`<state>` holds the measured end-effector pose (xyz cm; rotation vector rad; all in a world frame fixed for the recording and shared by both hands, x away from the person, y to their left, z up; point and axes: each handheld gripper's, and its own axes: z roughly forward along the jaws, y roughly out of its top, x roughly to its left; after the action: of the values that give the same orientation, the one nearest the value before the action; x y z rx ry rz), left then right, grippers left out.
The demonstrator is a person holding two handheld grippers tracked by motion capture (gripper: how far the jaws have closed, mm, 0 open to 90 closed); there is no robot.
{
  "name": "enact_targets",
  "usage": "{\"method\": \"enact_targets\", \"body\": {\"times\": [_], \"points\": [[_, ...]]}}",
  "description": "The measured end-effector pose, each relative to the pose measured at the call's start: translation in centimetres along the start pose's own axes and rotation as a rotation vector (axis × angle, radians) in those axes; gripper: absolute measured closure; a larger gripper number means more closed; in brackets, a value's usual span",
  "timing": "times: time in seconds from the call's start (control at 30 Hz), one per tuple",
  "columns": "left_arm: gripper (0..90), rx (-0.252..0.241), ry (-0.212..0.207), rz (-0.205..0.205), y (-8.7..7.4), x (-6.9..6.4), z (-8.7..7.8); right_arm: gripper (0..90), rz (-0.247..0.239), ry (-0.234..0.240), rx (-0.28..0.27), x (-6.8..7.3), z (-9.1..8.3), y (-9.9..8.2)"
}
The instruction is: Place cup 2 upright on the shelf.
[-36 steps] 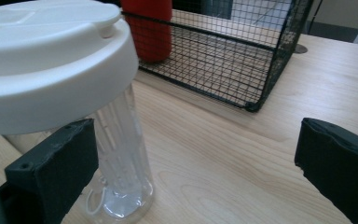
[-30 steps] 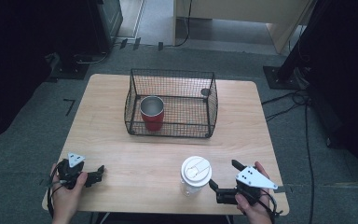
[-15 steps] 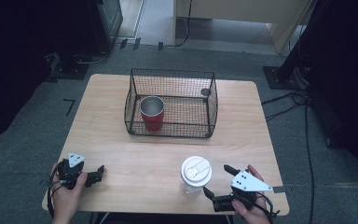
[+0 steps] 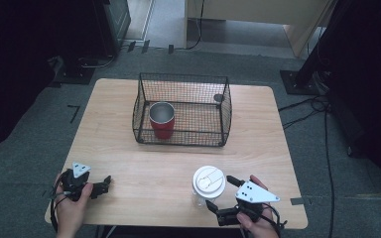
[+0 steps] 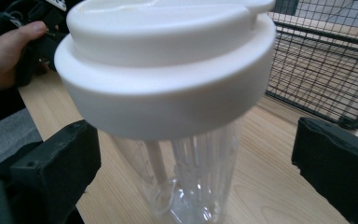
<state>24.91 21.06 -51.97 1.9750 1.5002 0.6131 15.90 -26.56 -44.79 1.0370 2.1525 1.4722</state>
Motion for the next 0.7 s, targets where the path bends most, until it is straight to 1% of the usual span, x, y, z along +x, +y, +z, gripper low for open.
{"method": "enact_targets", "body": {"times": [0.07, 0.2, 0.27, 0.3, 0.43, 0.53, 0.63, 0.7], "points": [[0.0, 0.0, 0.0, 0.0, 0.0, 0.0, 0.0, 2.4, 0.01, 0.006, -0.007, 0.1, 0.3, 0.1], [0.0, -0.001, 0.0, -0.002, 0.0, 0.0, 0.0, 3.4, 0.011, 0.0, -0.005, 0.4, 0.9, 0.2], [0.0, 0.0, 0.0, 0.0, 0.0, 0.0, 0.0, 3.4, -0.002, 0.015, -0.015, 0.7, 1.1, 0.2], [0.0, -0.001, 0.0, -0.002, 0.0, 0.0, 0.0, 3.4, -0.007, 0.015, -0.016, 0.8, 1.3, 0.3], [0.0, 0.0, 0.0, 0.0, 0.0, 0.0, 0.0, 3.4, -0.011, -0.006, -0.002, 1.3, 2.3, 0.6], [0.0, 0.0, 0.0, 0.0, 0.0, 0.0, 0.0, 3.9, -0.024, -0.013, 0.002, 1.5, 2.8, 0.8], [0.0, -0.001, -0.001, -0.002, 0.0, 0.0, 0.0, 7.9, -0.028, -0.018, -0.01, 1.7, 3.2, 1.1], [0.0, 0.0, -0.004, 0.003, 0.1, 0.0, 0.1, 10.2, -0.027, -0.026, -0.016, 1.8, 3.4, 1.2]]}}
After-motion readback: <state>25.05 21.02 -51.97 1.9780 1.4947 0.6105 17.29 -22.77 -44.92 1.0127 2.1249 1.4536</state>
